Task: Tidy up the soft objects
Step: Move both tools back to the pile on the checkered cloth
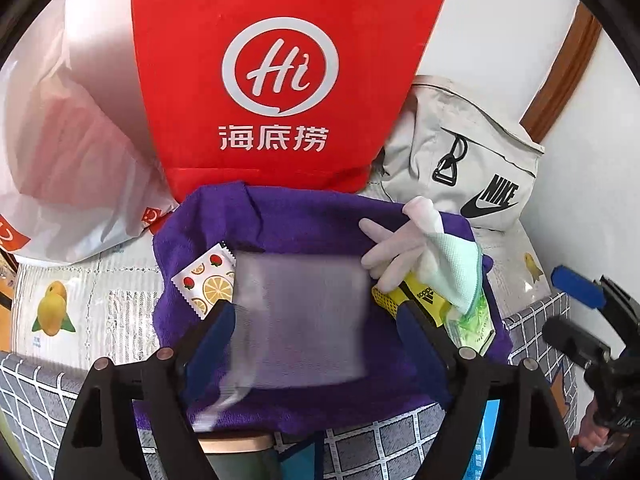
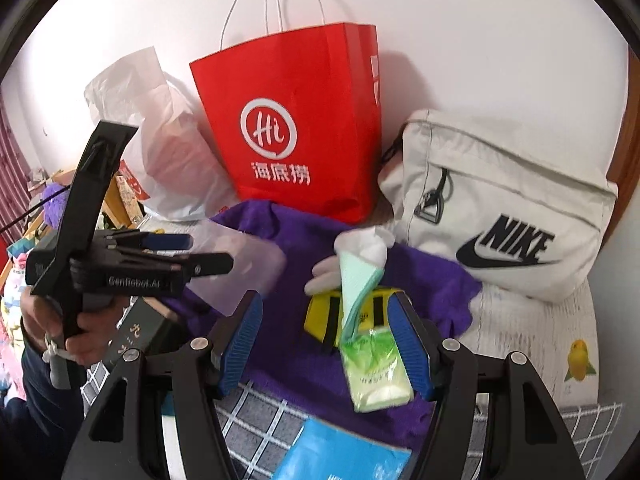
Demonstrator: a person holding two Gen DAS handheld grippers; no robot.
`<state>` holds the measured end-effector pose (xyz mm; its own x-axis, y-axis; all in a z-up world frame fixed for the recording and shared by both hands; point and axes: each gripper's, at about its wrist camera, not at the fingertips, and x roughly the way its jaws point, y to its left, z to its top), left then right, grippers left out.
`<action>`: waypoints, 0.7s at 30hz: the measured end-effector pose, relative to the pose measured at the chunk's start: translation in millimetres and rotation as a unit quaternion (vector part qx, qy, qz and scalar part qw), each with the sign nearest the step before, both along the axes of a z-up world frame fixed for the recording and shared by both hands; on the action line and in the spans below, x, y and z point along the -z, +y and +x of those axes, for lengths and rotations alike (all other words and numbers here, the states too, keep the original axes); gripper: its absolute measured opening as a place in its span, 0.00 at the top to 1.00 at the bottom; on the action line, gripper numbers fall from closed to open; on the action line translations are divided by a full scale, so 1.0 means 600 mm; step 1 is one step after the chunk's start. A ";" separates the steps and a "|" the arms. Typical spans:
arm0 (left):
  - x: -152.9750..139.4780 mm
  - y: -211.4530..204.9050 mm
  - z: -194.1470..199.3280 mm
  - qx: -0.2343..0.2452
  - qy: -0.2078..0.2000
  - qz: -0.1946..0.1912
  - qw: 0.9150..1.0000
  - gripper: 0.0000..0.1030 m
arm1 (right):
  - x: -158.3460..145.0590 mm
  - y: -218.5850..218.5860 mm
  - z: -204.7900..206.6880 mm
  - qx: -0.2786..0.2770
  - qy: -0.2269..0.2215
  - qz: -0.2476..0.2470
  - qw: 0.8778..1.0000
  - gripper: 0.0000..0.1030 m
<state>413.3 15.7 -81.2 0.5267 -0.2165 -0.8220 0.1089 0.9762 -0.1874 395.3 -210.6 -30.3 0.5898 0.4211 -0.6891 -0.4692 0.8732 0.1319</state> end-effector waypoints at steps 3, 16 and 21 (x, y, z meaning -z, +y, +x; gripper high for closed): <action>-0.003 -0.006 -0.005 0.005 -0.002 0.008 1.000 0.21 | 0.009 -0.004 -0.014 0.001 0.009 0.002 1.000 0.37; -0.035 -0.004 -0.092 0.000 -0.018 0.035 0.999 0.21 | 0.017 -0.031 -0.101 0.014 0.019 0.013 1.000 0.37; -0.042 0.004 -0.154 0.000 -0.028 0.040 0.999 0.21 | 0.022 -0.043 -0.140 0.022 0.020 0.027 0.999 0.37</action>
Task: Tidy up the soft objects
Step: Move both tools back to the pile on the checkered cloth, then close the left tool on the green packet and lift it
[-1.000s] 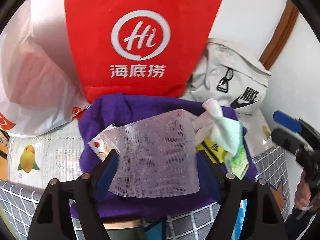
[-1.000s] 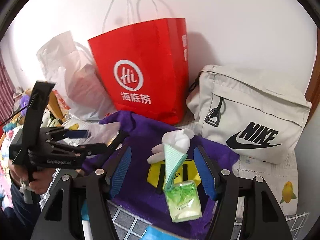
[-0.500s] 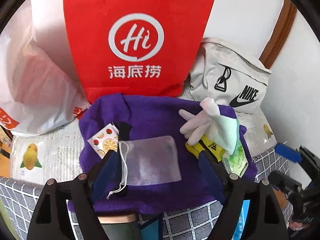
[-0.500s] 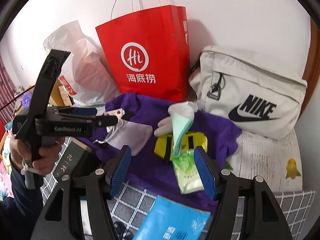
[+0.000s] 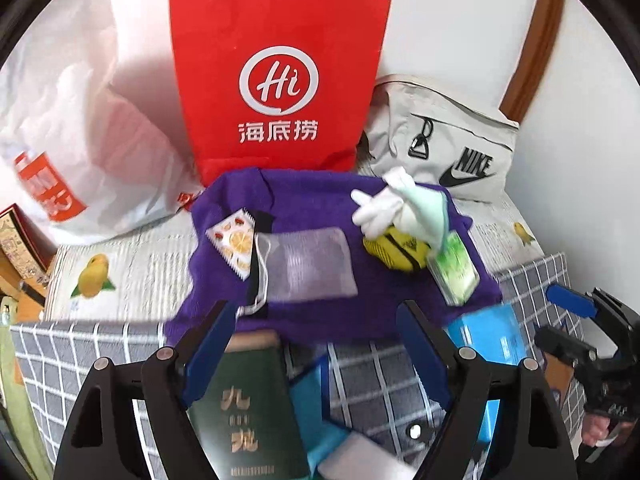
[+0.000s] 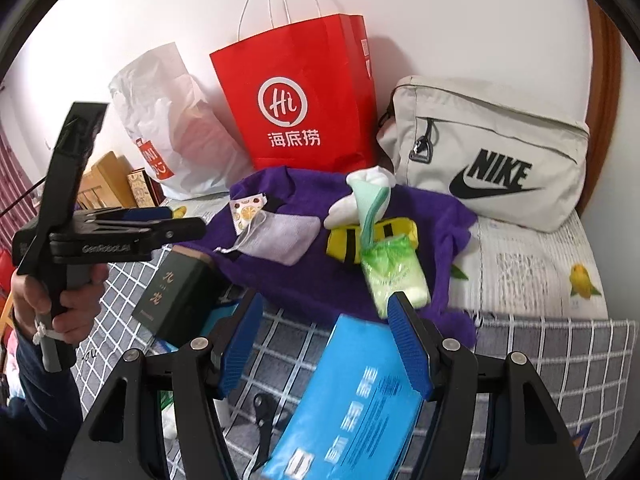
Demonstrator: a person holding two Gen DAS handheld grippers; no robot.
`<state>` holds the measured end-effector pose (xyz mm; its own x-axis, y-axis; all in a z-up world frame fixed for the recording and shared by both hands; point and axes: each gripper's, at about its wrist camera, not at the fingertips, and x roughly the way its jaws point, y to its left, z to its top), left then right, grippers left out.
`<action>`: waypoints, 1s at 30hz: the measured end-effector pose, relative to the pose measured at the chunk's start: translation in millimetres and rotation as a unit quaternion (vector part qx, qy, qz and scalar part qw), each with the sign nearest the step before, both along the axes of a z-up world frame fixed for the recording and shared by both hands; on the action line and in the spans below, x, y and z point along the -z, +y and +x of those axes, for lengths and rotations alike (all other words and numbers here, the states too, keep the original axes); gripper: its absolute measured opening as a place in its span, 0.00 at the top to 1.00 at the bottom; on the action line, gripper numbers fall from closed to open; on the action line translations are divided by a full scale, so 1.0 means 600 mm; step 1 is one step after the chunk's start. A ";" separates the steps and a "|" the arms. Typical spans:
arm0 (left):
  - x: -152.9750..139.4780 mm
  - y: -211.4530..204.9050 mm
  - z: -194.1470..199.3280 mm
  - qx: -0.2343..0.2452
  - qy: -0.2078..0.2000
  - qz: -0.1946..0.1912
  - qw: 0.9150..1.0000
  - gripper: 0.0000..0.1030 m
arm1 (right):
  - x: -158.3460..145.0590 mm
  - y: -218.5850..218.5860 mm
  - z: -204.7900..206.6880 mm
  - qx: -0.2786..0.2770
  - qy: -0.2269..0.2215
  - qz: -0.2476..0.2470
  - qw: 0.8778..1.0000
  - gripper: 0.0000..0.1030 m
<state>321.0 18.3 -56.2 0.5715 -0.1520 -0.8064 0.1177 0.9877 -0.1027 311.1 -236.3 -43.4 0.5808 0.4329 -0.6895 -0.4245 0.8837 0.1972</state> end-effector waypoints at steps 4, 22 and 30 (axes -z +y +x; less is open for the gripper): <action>0.004 0.005 -0.054 -0.004 -0.007 0.018 1.000 0.22 | 0.003 -0.009 -0.036 0.005 -0.004 0.016 1.000 0.37; 0.121 0.035 -0.252 0.034 0.006 0.016 0.999 0.38 | 0.033 0.010 -0.172 -0.009 -0.029 0.010 0.999 0.37; 0.164 0.041 -0.274 0.067 0.020 -0.015 0.997 0.38 | 0.051 0.022 -0.187 -0.009 -0.020 -0.001 1.000 0.37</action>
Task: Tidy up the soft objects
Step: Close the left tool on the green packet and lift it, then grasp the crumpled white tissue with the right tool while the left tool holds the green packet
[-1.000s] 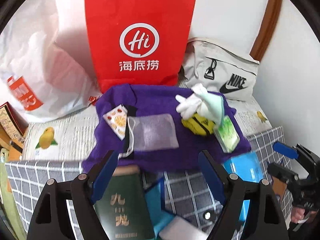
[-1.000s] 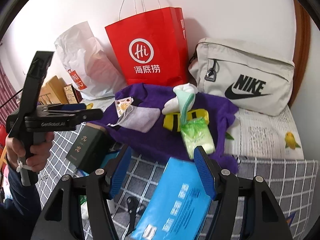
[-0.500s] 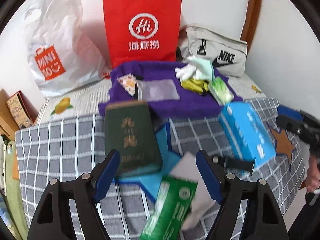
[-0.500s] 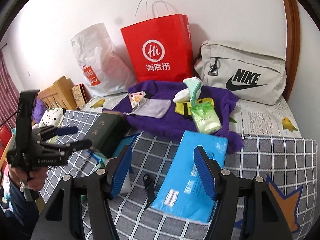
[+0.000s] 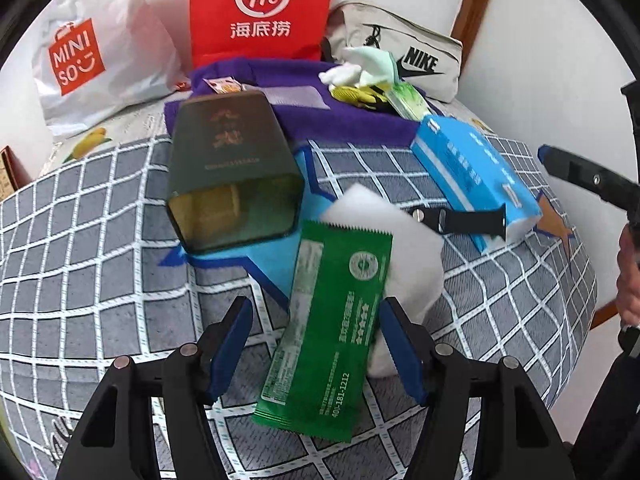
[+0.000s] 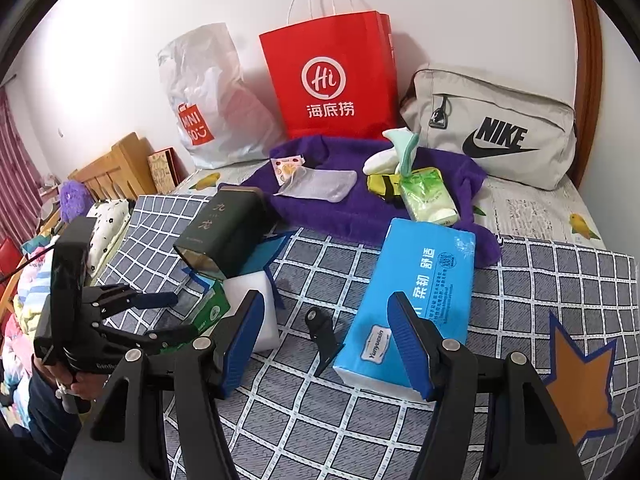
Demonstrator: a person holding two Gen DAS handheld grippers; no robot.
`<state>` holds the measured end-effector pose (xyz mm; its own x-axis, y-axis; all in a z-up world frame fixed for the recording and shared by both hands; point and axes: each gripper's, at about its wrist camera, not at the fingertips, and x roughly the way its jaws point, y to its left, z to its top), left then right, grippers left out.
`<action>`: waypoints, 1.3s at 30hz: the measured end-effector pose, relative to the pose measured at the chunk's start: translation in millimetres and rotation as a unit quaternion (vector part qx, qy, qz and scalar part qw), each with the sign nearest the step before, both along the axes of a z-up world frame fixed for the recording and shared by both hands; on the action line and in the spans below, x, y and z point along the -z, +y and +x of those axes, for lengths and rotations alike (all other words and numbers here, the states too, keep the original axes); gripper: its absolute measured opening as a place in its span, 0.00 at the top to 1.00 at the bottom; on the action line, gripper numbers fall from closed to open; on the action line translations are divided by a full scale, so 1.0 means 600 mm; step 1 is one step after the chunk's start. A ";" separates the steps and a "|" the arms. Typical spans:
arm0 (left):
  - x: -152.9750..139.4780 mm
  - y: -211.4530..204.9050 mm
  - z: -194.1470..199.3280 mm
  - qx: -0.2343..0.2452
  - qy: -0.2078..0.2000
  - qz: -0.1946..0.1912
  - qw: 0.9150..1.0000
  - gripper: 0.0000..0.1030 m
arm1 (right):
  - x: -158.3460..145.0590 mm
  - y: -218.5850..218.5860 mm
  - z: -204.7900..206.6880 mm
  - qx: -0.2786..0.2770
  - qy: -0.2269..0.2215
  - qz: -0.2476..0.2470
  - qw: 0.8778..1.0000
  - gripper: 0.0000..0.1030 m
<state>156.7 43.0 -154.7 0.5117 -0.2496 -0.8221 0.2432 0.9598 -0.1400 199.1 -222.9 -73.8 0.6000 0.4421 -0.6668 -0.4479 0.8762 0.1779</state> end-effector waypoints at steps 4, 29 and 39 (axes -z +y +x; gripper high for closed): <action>0.019 -0.005 0.004 0.017 0.007 -0.014 1.000 0.38 | 0.006 0.007 0.000 -0.001 0.001 -0.008 1.000 0.37; 0.025 0.025 0.022 -0.016 -0.011 0.000 1.000 0.67 | 0.028 -0.002 0.019 0.014 0.012 -0.018 1.000 0.37; 0.028 0.053 0.015 -0.051 -0.004 0.001 0.999 0.67 | 0.032 0.027 0.003 -0.022 0.011 -0.022 0.999 0.37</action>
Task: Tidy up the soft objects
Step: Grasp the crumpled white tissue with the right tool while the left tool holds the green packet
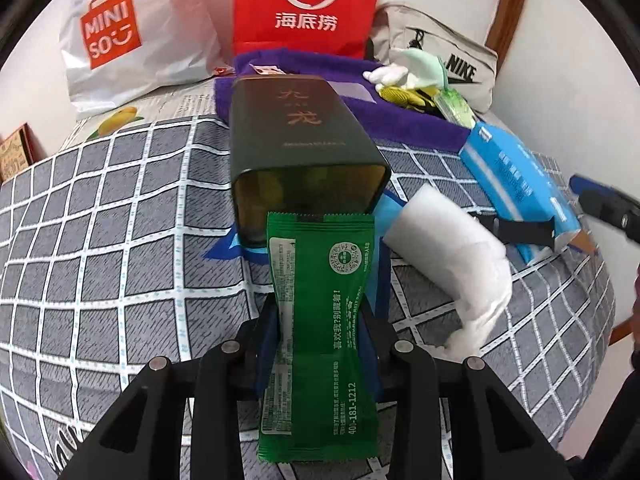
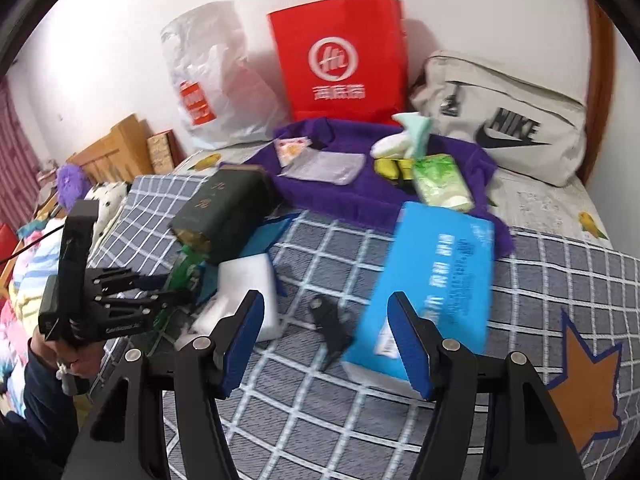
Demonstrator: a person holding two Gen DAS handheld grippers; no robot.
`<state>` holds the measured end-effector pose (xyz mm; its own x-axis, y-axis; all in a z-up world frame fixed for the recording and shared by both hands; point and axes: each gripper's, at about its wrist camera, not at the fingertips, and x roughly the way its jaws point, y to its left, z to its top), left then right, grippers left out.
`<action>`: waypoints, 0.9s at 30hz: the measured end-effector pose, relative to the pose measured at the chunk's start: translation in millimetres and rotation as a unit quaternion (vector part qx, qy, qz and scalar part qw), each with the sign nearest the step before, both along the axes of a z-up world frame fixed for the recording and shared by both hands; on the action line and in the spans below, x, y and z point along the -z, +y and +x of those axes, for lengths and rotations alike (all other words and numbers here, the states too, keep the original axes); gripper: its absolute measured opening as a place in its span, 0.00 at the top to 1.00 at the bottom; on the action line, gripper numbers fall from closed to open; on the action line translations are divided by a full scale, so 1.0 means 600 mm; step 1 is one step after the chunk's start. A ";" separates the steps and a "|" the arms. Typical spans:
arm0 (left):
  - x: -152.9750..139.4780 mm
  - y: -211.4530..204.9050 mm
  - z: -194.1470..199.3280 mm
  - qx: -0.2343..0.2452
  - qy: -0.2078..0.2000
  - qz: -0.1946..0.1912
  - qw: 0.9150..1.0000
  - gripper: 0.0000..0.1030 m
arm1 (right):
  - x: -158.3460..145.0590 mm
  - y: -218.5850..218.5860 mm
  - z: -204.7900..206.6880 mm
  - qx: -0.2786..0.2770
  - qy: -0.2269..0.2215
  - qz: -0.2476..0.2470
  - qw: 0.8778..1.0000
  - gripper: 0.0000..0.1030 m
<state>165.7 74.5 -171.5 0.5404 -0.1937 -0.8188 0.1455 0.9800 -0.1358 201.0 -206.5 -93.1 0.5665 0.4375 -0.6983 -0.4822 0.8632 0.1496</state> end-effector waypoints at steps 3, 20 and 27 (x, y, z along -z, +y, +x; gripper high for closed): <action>-0.009 0.012 -0.006 -0.009 -0.006 0.001 1.000 0.67 | 0.004 0.030 -0.009 -0.025 -0.002 -0.004 1.000 0.37; 0.005 0.044 -0.008 -0.040 -0.007 -0.023 0.999 0.67 | 0.053 0.125 -0.002 -0.065 0.020 -0.052 0.996 0.44; 0.005 0.042 -0.008 -0.038 -0.007 -0.018 0.999 0.67 | 0.062 0.138 -0.047 -0.116 0.042 -0.060 0.991 0.44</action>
